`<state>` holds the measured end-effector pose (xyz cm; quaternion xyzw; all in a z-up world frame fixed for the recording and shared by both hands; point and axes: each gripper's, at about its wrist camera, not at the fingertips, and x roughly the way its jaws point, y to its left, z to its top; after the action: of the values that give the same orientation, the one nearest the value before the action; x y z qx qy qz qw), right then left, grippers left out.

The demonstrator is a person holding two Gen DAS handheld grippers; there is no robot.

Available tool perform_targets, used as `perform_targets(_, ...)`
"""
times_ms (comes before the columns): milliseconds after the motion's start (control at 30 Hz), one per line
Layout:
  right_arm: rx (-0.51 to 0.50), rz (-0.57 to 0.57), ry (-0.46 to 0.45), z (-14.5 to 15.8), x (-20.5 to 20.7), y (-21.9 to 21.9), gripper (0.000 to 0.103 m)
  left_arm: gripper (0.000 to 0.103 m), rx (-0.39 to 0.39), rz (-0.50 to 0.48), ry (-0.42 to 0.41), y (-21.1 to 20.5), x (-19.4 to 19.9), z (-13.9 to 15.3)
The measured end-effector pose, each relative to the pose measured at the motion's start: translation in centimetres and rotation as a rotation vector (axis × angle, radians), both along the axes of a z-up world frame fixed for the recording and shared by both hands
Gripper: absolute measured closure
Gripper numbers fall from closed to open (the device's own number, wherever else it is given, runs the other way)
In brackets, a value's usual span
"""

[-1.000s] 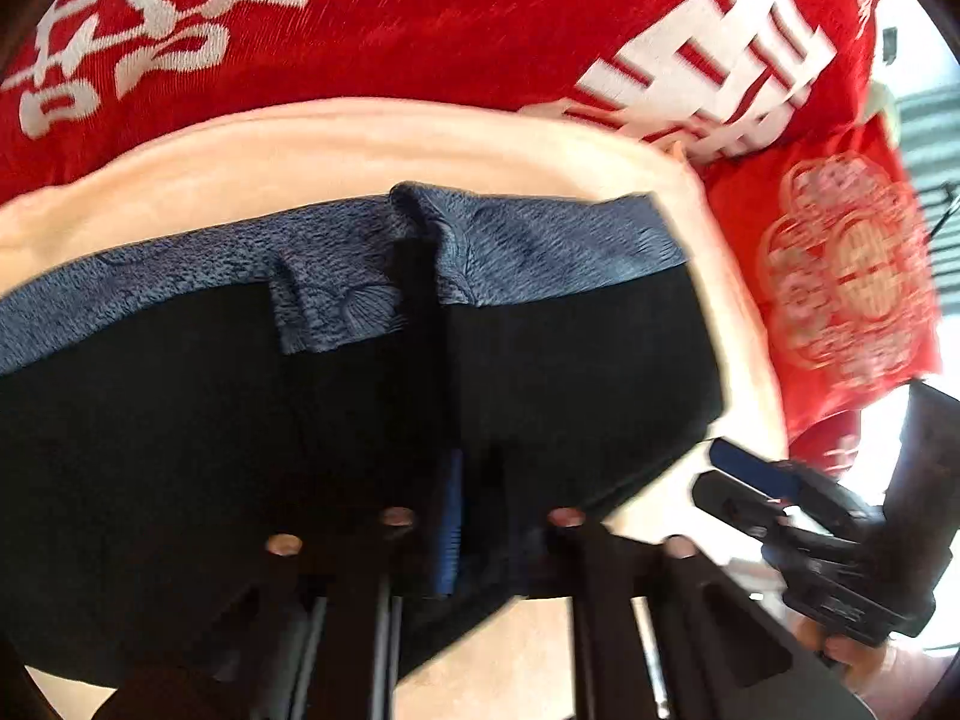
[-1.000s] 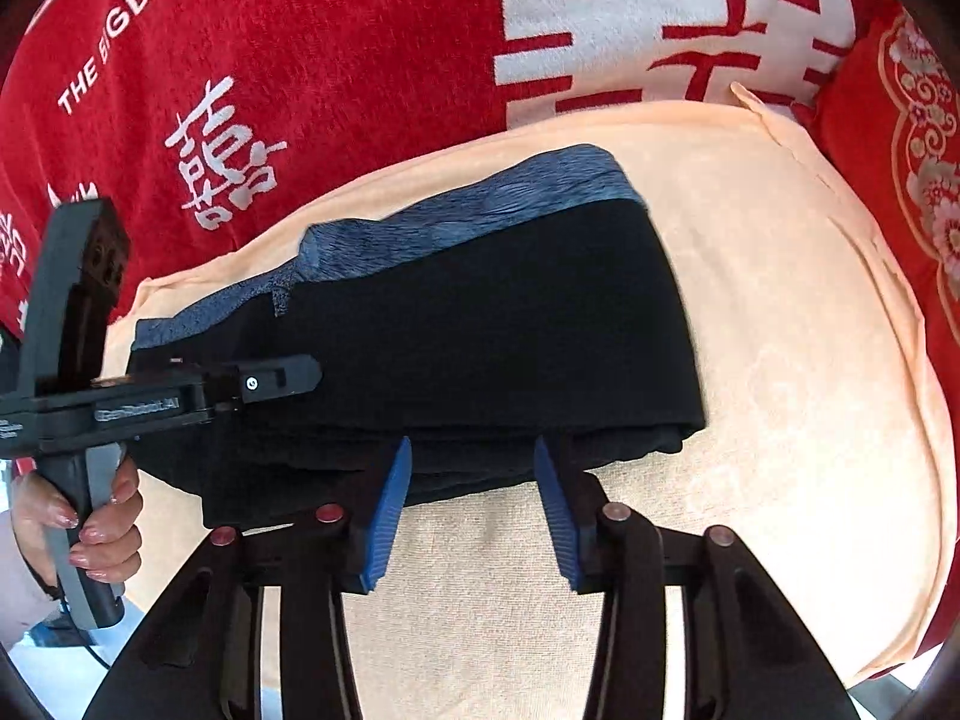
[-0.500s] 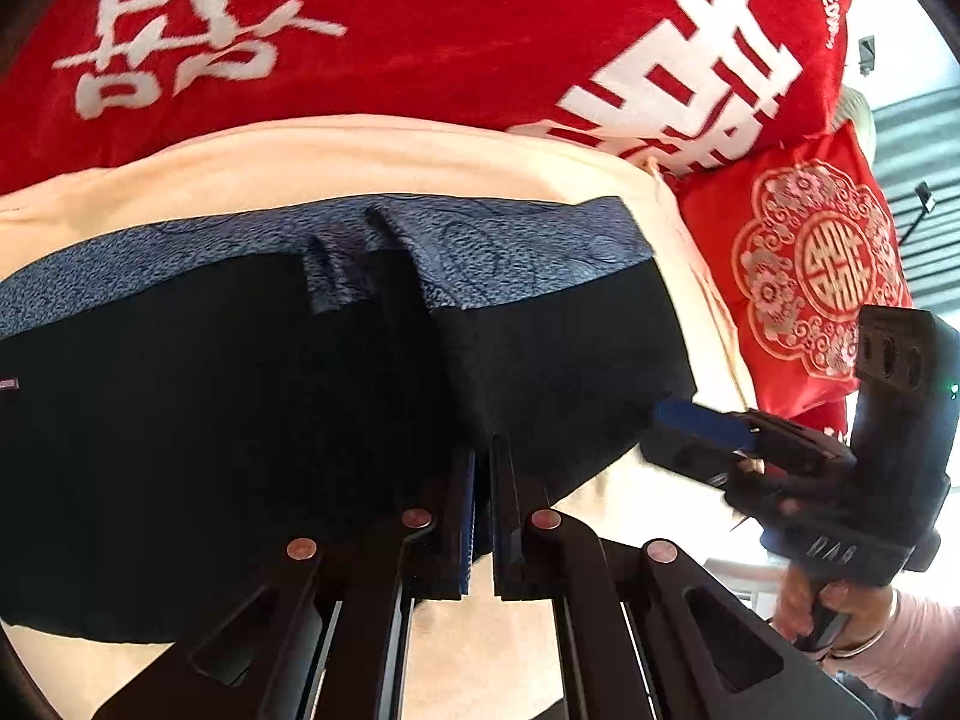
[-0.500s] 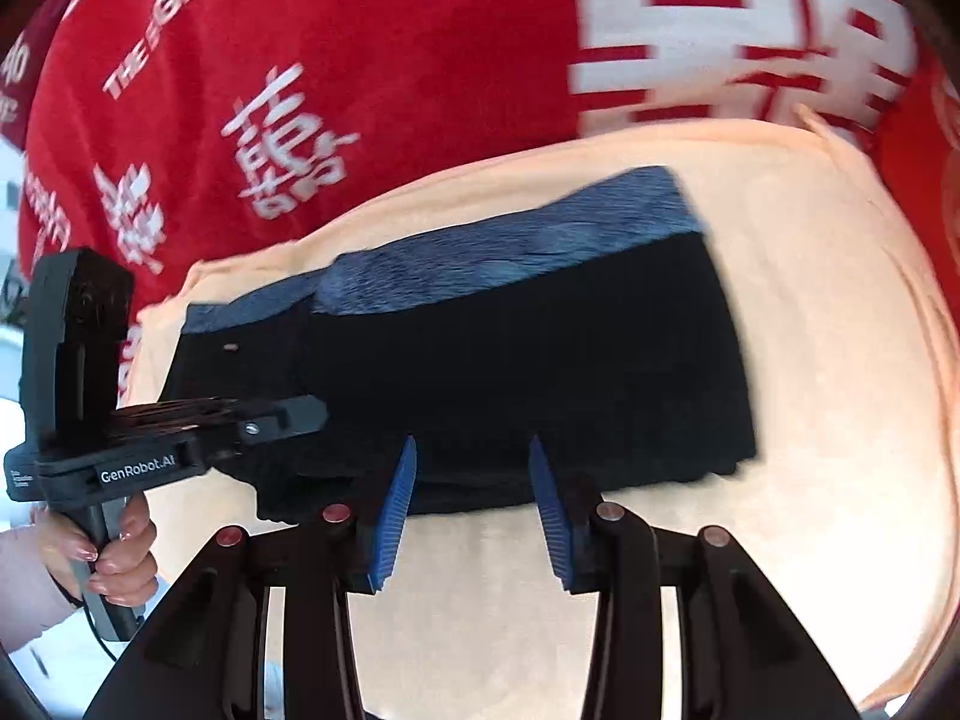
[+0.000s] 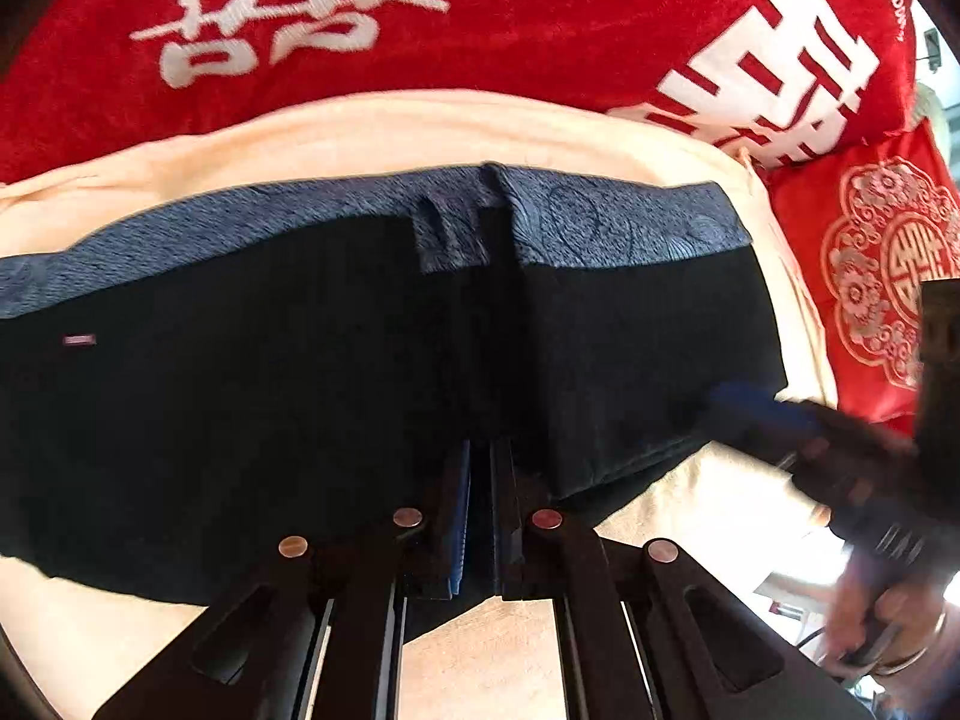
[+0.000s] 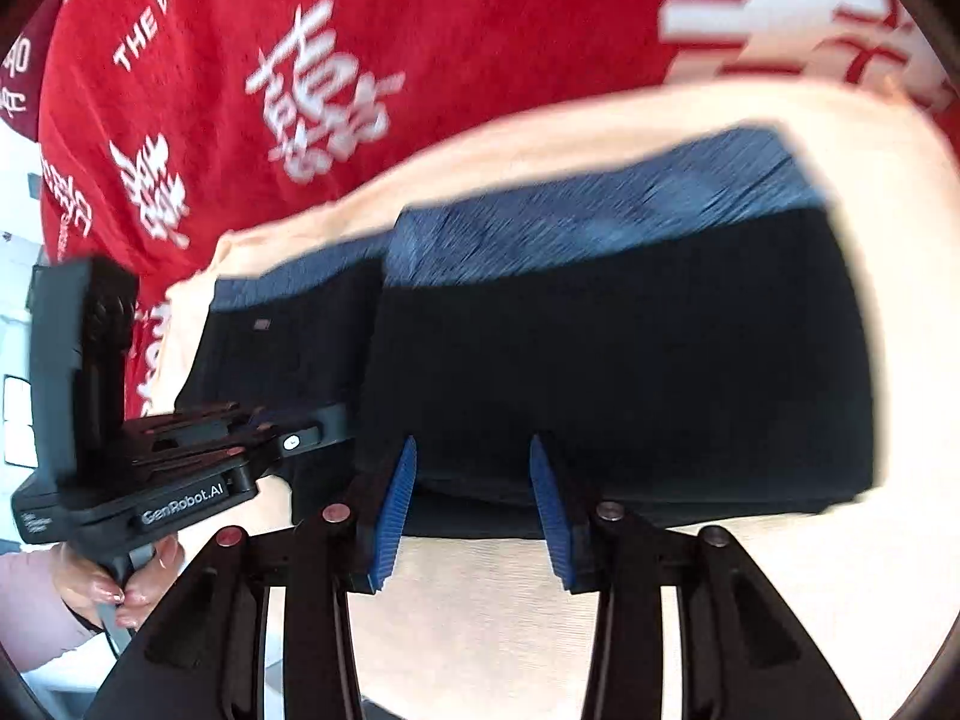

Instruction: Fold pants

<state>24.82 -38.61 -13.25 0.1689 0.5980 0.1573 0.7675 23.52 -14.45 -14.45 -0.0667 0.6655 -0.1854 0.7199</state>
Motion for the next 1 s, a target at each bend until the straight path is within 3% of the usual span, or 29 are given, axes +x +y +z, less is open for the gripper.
perform_targets(100,-0.073,-0.067,-0.015,0.6,1.5,-3.3,0.060,0.097,0.038,0.000,-0.039,-0.9,0.5,1.0)
perform_targets(233,-0.088,-0.149,0.024,-0.3,3.0,-6.3,0.060,0.097,0.106,0.024,-0.052,-3.1,1.4,1.0)
perform_targets(367,-0.134,-0.108,0.080,-2.2,2.6,-5.8,0.060,0.097,0.180,0.052,-0.029,-4.6,1.8,-0.1)
perform_targets(467,-0.193,-0.047,0.039,-2.2,1.9,-4.6,0.060,0.097,0.223,0.055,-0.051,-5.3,1.6,-0.2)
perform_targets(567,-0.163,-0.035,0.042,-2.0,1.8,-4.3,0.059,0.097,0.235,0.068,-0.052,-5.3,1.6,0.0)
perform_targets(600,-0.158,-0.033,0.042,-2.0,1.6,-4.4,0.059,0.088,0.246,0.073,-0.050,-5.3,1.6,0.1)
perform_targets(633,-0.155,-0.032,0.038,-1.8,1.4,-4.5,0.059,0.065,0.252,0.082,-0.054,-5.2,1.6,0.2)
perform_targets(700,-0.146,-0.034,0.037,-1.5,1.0,-4.7,0.059,0.035,0.240,0.103,-0.072,-5.3,1.5,0.7)
perform_targets(1000,-0.138,-0.052,0.031,0.0,-1.1,-5.8,0.059,0.032,0.277,0.059,-0.095,-7.9,0.9,1.7)
